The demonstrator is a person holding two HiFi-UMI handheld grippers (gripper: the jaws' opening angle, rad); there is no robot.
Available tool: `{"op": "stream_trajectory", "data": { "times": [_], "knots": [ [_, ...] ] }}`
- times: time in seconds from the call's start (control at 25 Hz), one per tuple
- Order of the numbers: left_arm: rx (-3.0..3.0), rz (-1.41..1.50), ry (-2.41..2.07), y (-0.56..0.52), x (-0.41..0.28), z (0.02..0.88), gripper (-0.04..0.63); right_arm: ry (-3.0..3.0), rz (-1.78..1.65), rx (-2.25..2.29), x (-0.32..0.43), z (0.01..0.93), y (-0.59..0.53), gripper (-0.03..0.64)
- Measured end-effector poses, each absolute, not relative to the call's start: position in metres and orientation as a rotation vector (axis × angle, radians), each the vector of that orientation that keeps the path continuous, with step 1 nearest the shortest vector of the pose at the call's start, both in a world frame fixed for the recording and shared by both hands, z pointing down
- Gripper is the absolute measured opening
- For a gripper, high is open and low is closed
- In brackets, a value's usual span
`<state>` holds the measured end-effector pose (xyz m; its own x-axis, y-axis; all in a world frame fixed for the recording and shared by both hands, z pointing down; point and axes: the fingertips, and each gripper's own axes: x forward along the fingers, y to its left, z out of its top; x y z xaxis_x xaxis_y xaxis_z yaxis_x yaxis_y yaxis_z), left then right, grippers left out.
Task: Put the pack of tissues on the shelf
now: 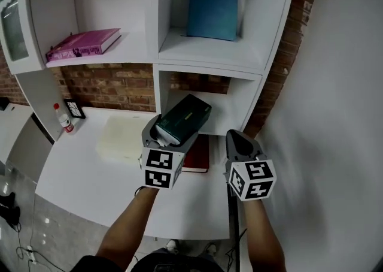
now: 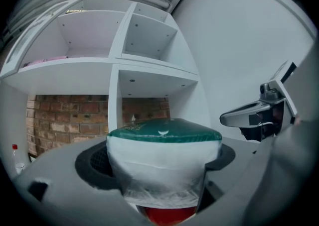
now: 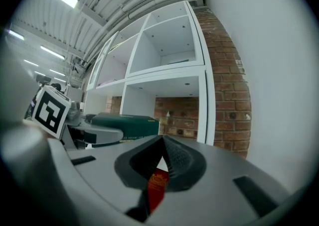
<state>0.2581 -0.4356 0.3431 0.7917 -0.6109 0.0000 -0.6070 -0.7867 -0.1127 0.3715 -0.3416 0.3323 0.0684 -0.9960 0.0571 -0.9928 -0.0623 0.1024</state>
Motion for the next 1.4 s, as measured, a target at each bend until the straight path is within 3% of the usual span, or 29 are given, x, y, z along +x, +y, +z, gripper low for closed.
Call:
{"op": "stream_trajectory", "data": {
  "times": [0.6, 1.4],
  "knots": [
    [-2.785, -0.042, 1.348, -0.467, 0.293, 0.354, 0.476, -2.317, -0.069, 1.955, 0.378, 0.329, -0.366, 0.005],
    [-2.743, -0.077, 1.522, -0.520, 0.321, 0.390, 0.485, -2.400, -0.059, 1.836, 0.382, 0.345, -0.396, 0.005]
  ]
}}
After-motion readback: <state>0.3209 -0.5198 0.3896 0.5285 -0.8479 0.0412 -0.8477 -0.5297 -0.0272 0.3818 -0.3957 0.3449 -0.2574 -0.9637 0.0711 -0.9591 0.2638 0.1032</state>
